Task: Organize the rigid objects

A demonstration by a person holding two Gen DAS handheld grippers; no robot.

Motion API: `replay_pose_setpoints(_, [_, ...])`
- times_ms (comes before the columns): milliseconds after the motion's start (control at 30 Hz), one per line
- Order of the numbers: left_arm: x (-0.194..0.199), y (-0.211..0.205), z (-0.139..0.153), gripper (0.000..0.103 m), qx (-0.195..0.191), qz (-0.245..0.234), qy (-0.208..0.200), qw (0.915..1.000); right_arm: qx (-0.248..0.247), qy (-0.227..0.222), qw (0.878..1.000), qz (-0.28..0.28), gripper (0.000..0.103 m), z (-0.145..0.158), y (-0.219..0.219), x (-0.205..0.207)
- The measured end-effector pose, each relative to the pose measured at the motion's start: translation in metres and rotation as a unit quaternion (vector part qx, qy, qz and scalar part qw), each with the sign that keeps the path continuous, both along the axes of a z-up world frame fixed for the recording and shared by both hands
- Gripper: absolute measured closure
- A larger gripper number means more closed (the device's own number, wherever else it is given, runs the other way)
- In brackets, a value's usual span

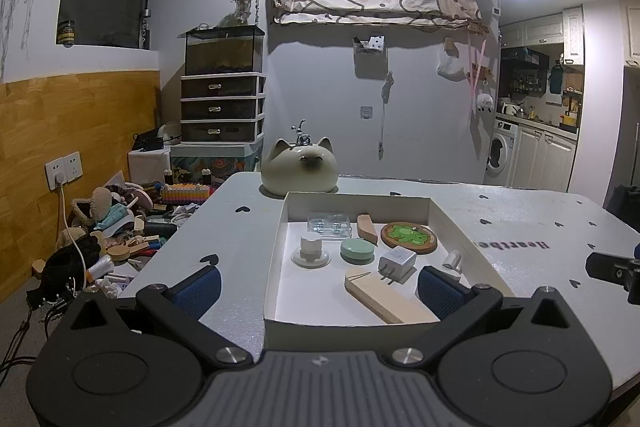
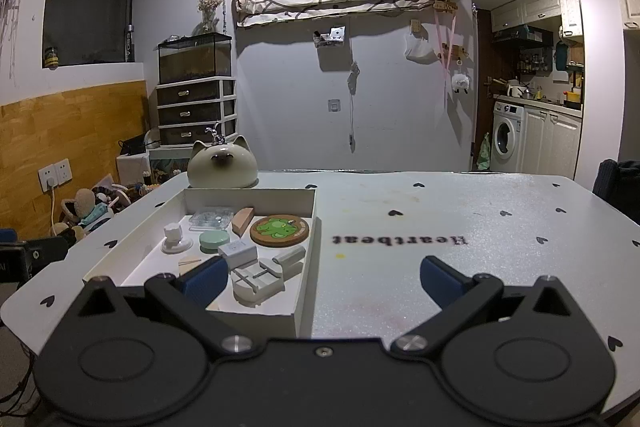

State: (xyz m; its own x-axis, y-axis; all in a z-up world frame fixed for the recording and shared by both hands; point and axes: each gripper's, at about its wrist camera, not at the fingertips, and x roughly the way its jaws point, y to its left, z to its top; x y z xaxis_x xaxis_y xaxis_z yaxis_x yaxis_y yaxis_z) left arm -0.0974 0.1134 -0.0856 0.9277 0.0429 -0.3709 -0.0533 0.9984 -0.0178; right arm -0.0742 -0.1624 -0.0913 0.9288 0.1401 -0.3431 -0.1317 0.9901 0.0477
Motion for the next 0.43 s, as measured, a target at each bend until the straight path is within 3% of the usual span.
replay_pose_setpoints(433, [-0.0015, 0.0056, 0.0003, 0.0, -0.001, 0.002, 0.001, 1.0, 0.0, 0.001, 1.0, 0.0, 0.0, 0.0002, 0.0001, -0.0002])
